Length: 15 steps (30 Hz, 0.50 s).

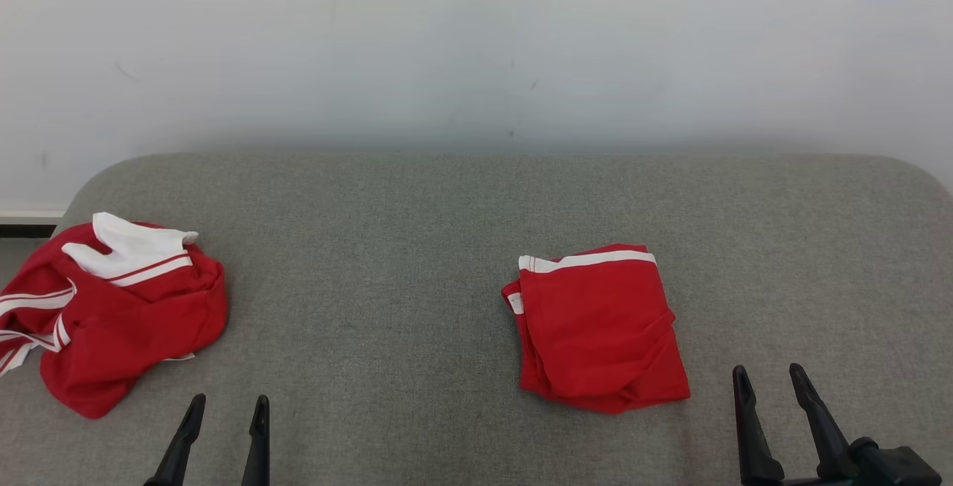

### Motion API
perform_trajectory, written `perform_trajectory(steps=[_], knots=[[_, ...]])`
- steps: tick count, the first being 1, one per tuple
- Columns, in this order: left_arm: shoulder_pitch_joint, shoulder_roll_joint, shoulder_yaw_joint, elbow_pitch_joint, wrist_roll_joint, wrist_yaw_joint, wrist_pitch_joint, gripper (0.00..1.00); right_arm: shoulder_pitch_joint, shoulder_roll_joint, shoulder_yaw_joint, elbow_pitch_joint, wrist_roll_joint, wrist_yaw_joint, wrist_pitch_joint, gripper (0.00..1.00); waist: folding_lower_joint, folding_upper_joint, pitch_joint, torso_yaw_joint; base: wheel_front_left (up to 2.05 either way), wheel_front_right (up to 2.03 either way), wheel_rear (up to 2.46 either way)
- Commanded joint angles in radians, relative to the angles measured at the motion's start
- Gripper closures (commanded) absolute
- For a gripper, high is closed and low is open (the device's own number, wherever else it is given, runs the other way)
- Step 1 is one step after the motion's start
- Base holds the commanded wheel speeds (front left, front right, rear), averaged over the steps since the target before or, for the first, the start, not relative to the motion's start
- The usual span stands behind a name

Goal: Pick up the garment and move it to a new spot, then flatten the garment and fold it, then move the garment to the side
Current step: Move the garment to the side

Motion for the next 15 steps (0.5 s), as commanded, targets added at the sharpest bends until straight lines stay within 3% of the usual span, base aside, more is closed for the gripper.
perform_trajectory(steps=[1,8,15], knots=[[0.000,-0.001,0.004,0.002,0.003,0.001,-0.001,0.00,0.010,0.001,-0.001,0.003,-0.002,-0.002,0.000,0.00,0.0000,0.0000,0.000,0.000,0.00,0.00,0.00],[-0.020,-0.010,-0.002,0.003,0.004,0.001,-0.001,0.00,-0.046,-0.045,0.017,0.016,0.011,-0.002,0.000,0.00,0.0000,0.0000,0.016,0.009,0.00,0.00,0.00],[-0.047,-0.017,-0.019,0.007,-0.001,0.001,-0.001,0.00,-0.184,-0.104,0.054,0.132,0.001,-0.002,0.033,0.00,0.0000,0.0000,0.047,0.031,0.00,0.00,0.00]])
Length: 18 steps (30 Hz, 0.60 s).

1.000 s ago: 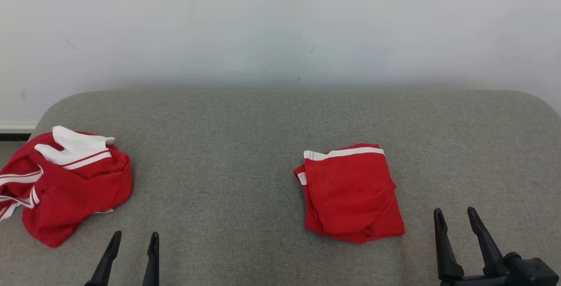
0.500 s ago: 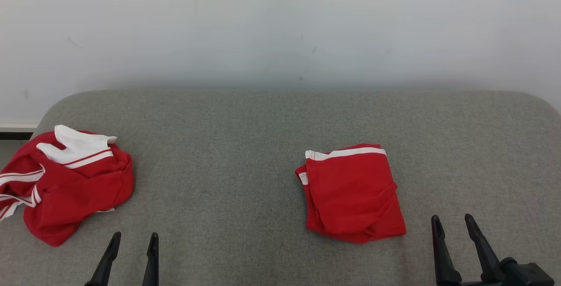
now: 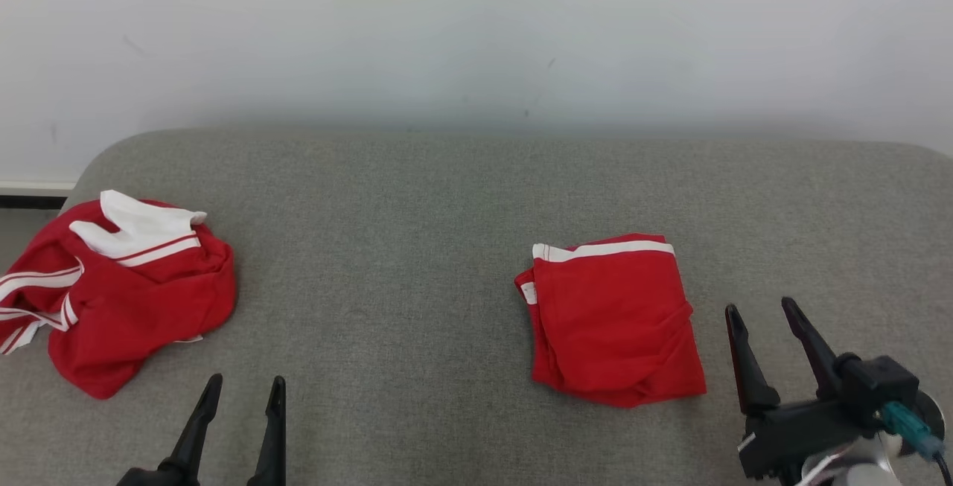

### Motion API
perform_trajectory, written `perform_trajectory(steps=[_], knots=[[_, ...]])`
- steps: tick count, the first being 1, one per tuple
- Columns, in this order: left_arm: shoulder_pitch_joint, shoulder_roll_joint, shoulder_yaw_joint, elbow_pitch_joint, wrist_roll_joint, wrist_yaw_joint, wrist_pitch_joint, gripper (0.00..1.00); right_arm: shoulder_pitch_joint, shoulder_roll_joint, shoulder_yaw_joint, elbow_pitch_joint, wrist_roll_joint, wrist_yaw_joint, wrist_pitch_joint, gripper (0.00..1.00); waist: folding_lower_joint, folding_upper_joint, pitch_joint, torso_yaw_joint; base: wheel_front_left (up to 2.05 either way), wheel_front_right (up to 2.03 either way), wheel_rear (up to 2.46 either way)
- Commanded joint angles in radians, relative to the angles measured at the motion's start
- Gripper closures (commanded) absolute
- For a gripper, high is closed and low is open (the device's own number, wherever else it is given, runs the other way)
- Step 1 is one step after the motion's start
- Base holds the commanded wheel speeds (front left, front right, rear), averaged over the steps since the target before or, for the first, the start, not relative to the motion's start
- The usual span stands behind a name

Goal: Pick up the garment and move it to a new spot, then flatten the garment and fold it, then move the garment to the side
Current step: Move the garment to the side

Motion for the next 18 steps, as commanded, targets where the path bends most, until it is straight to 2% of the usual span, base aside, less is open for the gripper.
perform_trajectory(steps=[1,9,18], knots=[[-0.017,-0.001,-0.002,0.001,-0.001,0.001,-0.001,0.00,-0.030,-0.008,0.007,0.017,0.001,-0.002,0.007,0.00,0.0000,0.0000,0.016,0.014,0.00,0.00,0.00],[-0.066,0.007,-0.023,0.018,-0.020,0.001,-0.001,0.00,-0.258,-0.047,0.066,0.283,0.021,-0.002,0.067,0.00,0.0000,0.0000,0.077,0.077,0.00,0.00,0.00],[-0.107,0.000,-0.030,0.026,-0.036,0.001,-0.001,0.00,-0.406,-0.040,0.104,0.562,0.057,-0.002,0.082,0.00,0.0000,0.0000,0.151,0.126,0.00,0.00,0.00]])
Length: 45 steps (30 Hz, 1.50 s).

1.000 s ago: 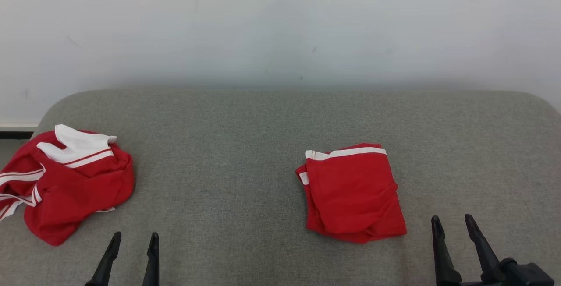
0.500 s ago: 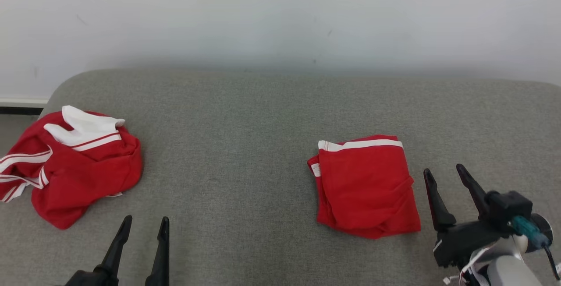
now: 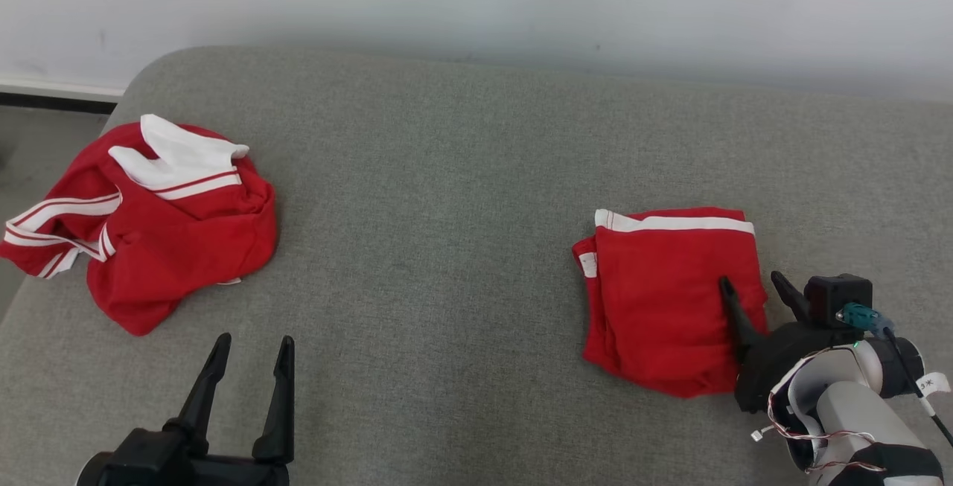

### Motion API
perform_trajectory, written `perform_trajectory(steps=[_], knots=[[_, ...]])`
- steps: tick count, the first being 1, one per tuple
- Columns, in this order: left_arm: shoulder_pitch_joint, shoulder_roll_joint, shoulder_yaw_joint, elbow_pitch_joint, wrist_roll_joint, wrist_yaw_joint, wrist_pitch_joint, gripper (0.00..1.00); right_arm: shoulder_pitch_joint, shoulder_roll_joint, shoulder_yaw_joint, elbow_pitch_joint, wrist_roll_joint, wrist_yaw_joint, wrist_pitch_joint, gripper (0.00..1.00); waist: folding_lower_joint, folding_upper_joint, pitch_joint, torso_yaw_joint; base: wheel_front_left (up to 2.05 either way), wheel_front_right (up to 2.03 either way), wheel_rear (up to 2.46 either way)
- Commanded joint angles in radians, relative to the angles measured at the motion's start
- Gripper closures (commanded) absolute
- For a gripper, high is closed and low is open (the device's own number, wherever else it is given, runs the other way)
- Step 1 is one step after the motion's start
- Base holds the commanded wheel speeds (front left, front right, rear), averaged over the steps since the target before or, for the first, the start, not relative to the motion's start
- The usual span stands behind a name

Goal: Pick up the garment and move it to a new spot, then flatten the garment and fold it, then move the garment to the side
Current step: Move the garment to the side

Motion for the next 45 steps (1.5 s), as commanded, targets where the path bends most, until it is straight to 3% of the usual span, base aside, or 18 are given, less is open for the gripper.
perform_trajectory(steps=[1,9,10,11,17,25,35,45], knots=[[-0.013,0.000,0.001,0.003,-0.005,0.001,-0.001,0.00,-0.014,0.004,0.005,0.022,0.008,-0.002,-0.007,0.00,-0.0002,-0.0001,0.032,0.020,0.00,0.00,0.00],[-0.033,0.003,0.001,0.006,-0.003,0.001,-0.001,0.00,-0.027,0.054,0.074,0.177,0.048,-0.002,-0.024,0.00,-0.0002,-0.0001,0.048,0.001,0.00,0.00,0.00],[-0.034,0.002,0.000,0.006,-0.002,0.001,-0.001,0.00,-0.027,0.062,0.087,0.187,0.058,-0.002,-0.026,0.43,-0.0002,-0.0001,0.048,-0.002,0.00,0.00,0.00],[-0.035,0.002,0.002,0.007,-0.002,0.001,-0.001,0.00,-0.028,0.066,0.100,0.195,0.069,-0.001,-0.025,1.00,-0.0002,-0.0001,0.048,-0.006,0.00,0.00,0.00],[-0.047,-0.001,-0.008,0.006,-0.007,0.001,-0.001,0.00,-0.100,0.034,0.158,0.194,0.107,-0.003,-0.061,1.00,-0.0002,-0.0001,0.057,-0.018,0.00,0.00,0.00],[-0.091,-0.012,-0.012,-0.031,-0.026,0.001,0.000,0.00,-0.251,-0.067,0.239,0.184,0.107,-0.003,-0.023,1.00,-0.0002,-0.0001,0.157,-0.042,0.00,0.00,0.00],[-0.170,0.050,0.018,-0.139,-0.037,0.001,0.000,0.00,-0.516,-0.297,0.340,0.045,0.098,-0.003,0.068,1.00,-0.0002,-0.0001,0.440,-0.231,0.00,0.00,0.00],[-0.166,0.134,0.046,-0.236,-0.020,0.001,0.000,0.00,-0.589,-0.484,0.288,-0.091,0.130,-0.003,0.131,1.00,-0.0002,-0.0001,0.542,-0.366,0.00,0.00,0.00]])
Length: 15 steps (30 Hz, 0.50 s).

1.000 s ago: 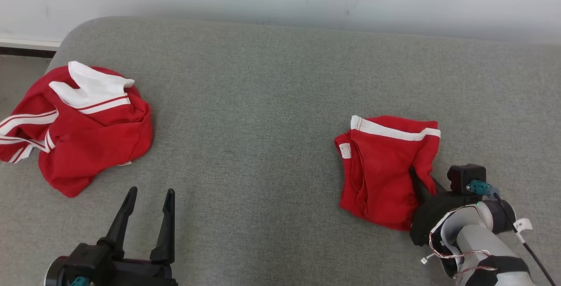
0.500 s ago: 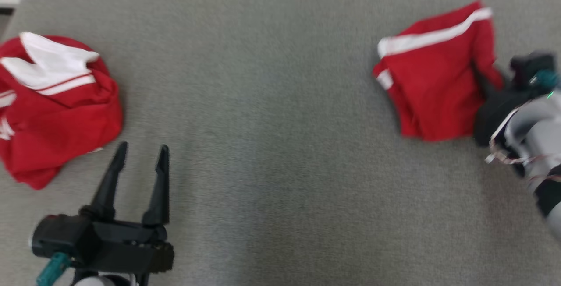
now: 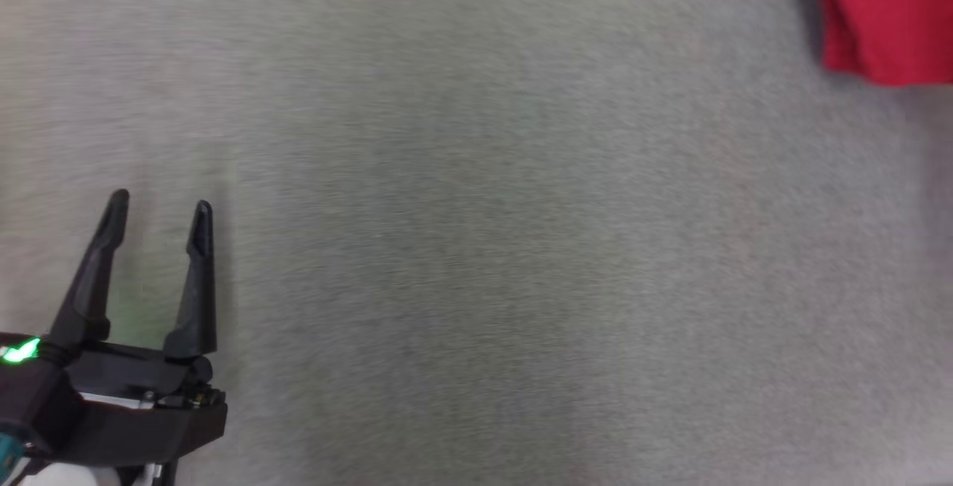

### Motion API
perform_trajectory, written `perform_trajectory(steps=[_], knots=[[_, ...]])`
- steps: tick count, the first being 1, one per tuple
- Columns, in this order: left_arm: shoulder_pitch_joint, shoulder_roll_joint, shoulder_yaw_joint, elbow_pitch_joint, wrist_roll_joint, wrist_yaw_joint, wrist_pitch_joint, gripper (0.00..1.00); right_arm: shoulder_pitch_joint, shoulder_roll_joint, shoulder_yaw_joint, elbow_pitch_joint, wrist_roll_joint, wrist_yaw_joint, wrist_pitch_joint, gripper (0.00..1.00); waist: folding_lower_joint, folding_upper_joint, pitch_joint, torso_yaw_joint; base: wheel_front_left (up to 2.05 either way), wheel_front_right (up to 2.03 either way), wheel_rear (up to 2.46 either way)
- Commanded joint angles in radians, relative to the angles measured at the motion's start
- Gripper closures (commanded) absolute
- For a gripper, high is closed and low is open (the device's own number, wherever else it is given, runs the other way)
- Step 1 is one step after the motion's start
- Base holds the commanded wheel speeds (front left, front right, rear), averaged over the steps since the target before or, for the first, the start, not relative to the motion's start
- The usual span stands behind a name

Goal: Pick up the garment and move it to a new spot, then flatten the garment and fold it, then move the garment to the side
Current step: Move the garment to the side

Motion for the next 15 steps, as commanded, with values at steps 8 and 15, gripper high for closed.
perform_trajectory(steps=[8,15], knots=[[0.021,0.025,0.016,-0.067,0.011,0.001,0.000,0.00,-0.011,-0.082,-0.070,-0.076,0.013,-0.003,0.055,1.00,-0.0002,-0.0002,0.123,-0.148,0.00,0.00,0.00],[0.015,0.018,0.008,-0.067,0.004,0.001,0.001,0.00,-0.048,-0.088,-0.119,-0.055,-0.028,-0.003,0.075,0.87,-0.0002,-0.0002,0.135,-0.134,0.00,0.00,0.00]])
